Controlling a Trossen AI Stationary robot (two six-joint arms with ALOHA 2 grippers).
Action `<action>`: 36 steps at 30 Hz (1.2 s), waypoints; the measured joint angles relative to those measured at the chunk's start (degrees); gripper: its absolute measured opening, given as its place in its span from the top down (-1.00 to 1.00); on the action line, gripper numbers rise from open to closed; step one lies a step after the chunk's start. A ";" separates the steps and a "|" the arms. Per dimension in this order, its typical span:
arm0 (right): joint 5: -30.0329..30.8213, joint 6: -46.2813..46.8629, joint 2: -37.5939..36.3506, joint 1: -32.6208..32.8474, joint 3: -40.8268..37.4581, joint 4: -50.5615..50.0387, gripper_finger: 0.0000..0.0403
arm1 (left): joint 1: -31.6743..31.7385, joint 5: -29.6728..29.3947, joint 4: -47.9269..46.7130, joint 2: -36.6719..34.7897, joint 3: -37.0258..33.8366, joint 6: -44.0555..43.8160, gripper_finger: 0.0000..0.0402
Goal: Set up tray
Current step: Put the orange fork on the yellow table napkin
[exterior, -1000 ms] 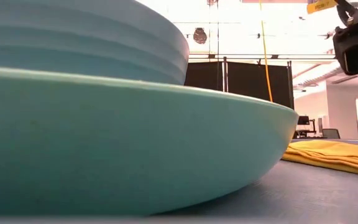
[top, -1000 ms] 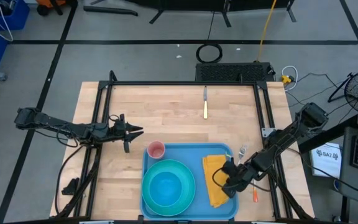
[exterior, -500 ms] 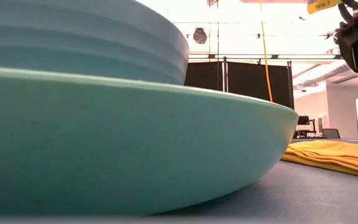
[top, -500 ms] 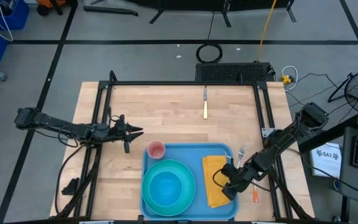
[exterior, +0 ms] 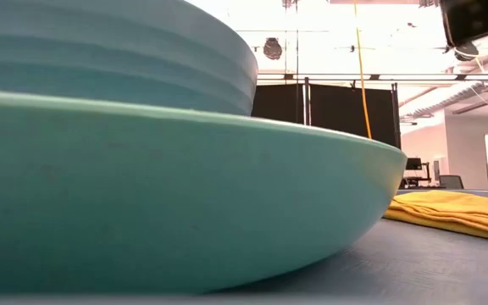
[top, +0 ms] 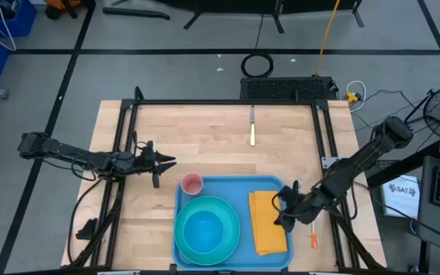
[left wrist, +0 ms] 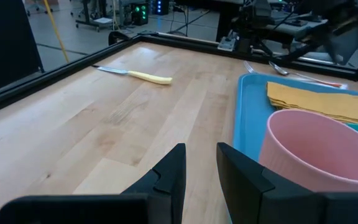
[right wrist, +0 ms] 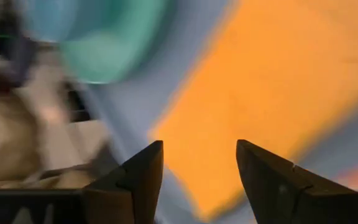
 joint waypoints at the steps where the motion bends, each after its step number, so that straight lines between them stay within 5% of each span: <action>1: 0.07 0.83 -0.48 0.00 0.00 -3.56 0.03 | 0.00 0.00 0.01 0.00 0.00 0.00 0.54; 11: 12.24 5.02 -1.16 -3.39 -0.02 -29.94 0.17 | 0.00 0.01 0.01 0.00 0.00 -0.11 0.54; 23: 12.01 2.44 -0.35 -7.52 -0.07 -45.61 0.23 | 0.00 0.01 0.02 0.00 0.00 -0.37 0.54; 36: 10.77 4.01 -0.37 -7.50 -6.10 -42.45 0.23 | 0.02 0.01 -0.07 0.00 0.00 -0.33 0.54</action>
